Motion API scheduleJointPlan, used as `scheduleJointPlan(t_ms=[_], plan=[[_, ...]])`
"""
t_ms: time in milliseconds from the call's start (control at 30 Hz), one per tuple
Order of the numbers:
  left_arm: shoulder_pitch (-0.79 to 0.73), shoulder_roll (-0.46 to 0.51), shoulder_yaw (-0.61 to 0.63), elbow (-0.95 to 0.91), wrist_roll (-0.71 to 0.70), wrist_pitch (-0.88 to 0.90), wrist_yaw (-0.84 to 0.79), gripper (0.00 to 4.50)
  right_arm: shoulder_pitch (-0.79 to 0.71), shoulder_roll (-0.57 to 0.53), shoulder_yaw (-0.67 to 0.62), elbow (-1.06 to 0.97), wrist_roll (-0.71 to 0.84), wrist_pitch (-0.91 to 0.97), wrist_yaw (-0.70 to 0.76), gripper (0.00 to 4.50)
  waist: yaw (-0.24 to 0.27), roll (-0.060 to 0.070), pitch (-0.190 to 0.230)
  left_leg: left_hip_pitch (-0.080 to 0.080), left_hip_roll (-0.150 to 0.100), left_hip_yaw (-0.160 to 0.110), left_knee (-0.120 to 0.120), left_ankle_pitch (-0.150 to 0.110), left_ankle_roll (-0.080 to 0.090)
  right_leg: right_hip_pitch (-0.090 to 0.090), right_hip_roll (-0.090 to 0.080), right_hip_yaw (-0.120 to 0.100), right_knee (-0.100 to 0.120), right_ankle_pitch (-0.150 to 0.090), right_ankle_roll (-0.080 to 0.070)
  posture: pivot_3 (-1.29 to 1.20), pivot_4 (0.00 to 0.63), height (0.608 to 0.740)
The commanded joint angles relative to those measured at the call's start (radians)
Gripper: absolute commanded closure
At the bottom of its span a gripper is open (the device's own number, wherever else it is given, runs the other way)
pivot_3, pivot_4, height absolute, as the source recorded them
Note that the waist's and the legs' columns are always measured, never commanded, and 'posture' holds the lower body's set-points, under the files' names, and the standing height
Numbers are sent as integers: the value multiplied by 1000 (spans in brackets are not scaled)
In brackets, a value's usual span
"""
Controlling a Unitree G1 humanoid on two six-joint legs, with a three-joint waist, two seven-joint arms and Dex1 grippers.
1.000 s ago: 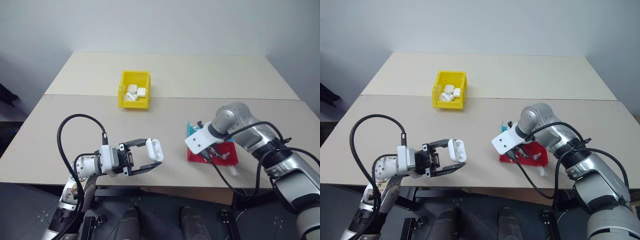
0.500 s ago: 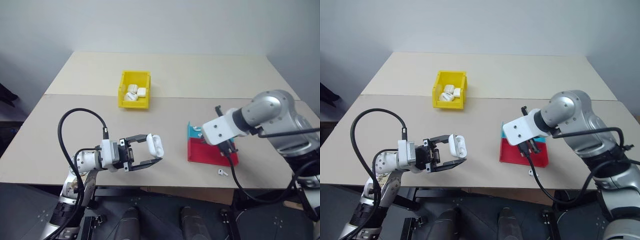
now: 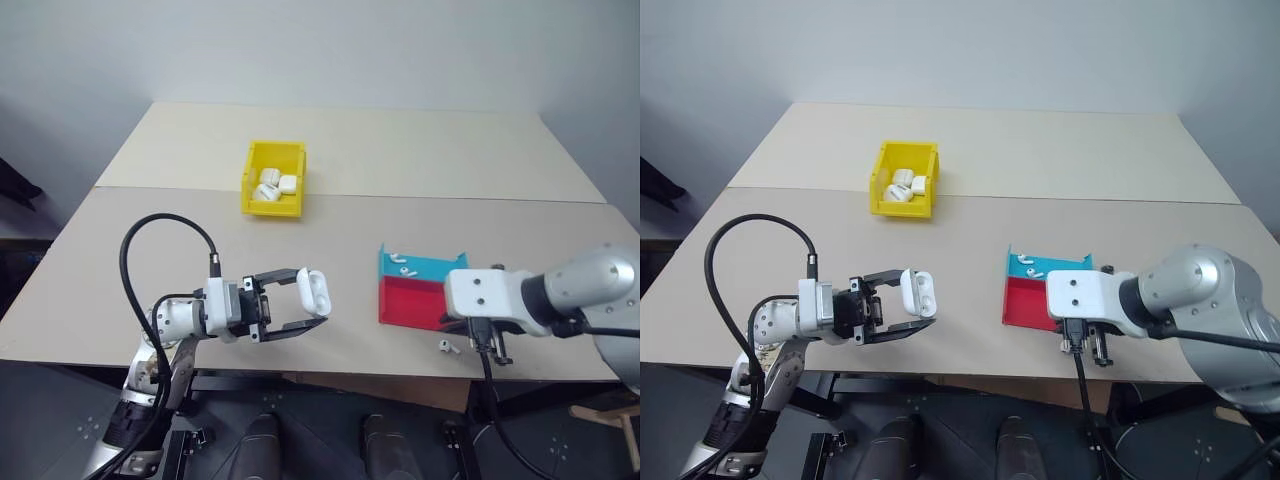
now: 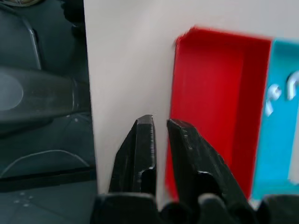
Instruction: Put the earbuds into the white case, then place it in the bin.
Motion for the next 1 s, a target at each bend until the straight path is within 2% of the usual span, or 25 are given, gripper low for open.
scheduleJointPlan(t_ms=[33,267,433,600,1000], plan=[[-7,-13,-14,-3,-5,-12,-4,1764,1,-22,5,-48,15,118,-74,2637,-2,0,0,0,0,1,1,0,0,-2,-1,0,-1,0,0,0,150,740],[-23,-20,-19,23,-1,-27,-19,1764,24,-38,93,-14,22,135,-161,2637,-15,0,0,-3,0,1,1,0,0,-1,-1,0,-13,0,0,0,150,740],[-21,-13,-16,25,5,-33,-21,1764,-11,-22,184,40,9,116,-208,2637,-21,0,0,-4,0,2,0,0,0,2,-2,0,-15,0,0,0,150,740],[-8,-6,-12,19,8,-40,-23,1764,-40,-12,265,108,-26,78,-245,2637,-20,0,0,-3,1,2,-2,0,0,2,-1,0,-13,0,0,0,150,740],[7,6,-10,2,12,-36,-13,1764,-78,-3,322,139,-18,35,-239,2637,-6,0,0,-4,0,0,-3,-2,0,-4,1,0,1,0,1,0,150,740]])
